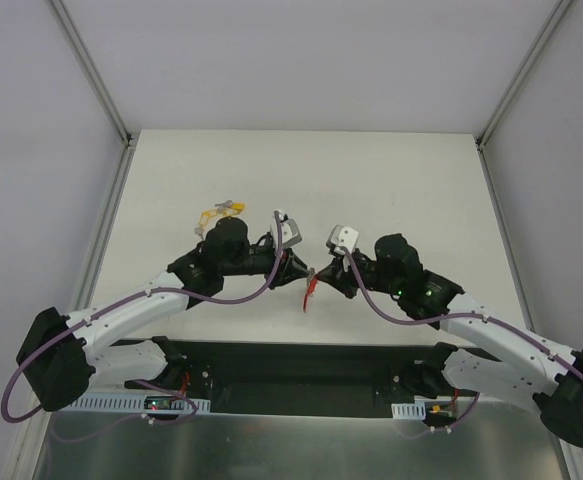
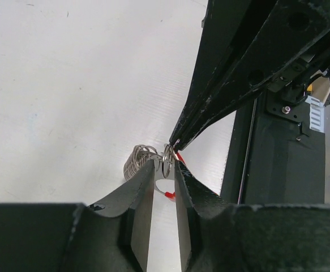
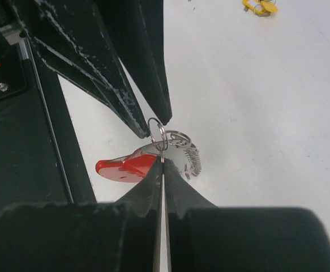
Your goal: Put the keys on the keyring
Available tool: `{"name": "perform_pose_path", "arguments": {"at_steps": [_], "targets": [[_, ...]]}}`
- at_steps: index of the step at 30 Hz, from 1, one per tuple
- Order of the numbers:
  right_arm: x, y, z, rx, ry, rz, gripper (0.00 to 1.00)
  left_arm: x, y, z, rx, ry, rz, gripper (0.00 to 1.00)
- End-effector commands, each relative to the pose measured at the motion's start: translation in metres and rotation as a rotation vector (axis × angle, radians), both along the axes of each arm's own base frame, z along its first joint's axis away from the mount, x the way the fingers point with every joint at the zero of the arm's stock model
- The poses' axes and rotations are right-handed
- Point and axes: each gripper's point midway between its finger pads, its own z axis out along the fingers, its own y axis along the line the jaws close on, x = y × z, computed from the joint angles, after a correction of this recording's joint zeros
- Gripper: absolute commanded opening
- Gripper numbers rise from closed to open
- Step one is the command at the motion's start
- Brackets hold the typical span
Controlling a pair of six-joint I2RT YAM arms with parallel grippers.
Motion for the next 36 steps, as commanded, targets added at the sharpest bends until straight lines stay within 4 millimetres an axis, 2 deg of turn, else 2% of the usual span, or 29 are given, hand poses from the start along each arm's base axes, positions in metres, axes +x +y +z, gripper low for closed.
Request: {"name": "perform_pose_path", "arguments": {"at_steps": [1, 3, 5, 10, 18, 22, 27, 31, 33, 36], "targets": [[-0.004, -0.001, 0.031, -0.049, -0.112, 0.090, 0.01, 0.004, 0.002, 0.030, -0.088, -0.079, 0.015, 0.24], [-0.003, -0.002, 0.038, -0.075, -0.157, 0.109, 0.01, 0.003, 0.003, 0.031, -0.076, -0.077, 0.016, 0.32], [-0.003, -0.005, 0.035, -0.114, -0.164, 0.127, 0.01, 0.002, 0.004, 0.033, -0.063, -0.077, 0.007, 0.37], [-0.007, -0.004, 0.038, -0.148, -0.173, 0.163, 0.01, 0.001, 0.000, 0.038, -0.041, -0.070, -0.024, 0.40], [-0.015, -0.003, 0.032, -0.169, -0.166, 0.209, 0.01, -0.002, 0.002, 0.033, 0.012, -0.103, -0.133, 0.45], [-0.017, -0.003, 0.034, -0.168, -0.176, 0.220, 0.01, -0.003, 0.000, 0.032, 0.012, -0.119, -0.229, 0.45], [-0.018, -0.002, 0.035, -0.160, -0.180, 0.228, 0.01, -0.019, -0.003, 0.030, -0.016, -0.077, -0.353, 0.44], [-0.019, -0.002, 0.035, -0.158, -0.183, 0.231, 0.01, -0.026, -0.010, 0.029, -0.037, -0.024, -0.434, 0.38], [-0.018, -0.002, 0.036, -0.156, -0.186, 0.226, 0.01, -0.026, -0.012, 0.025, -0.034, 0.003, -0.444, 0.33], [-0.018, -0.002, 0.036, -0.152, -0.185, 0.229, 0.01, -0.022, -0.016, 0.022, -0.029, 0.020, -0.445, 0.31]]}}
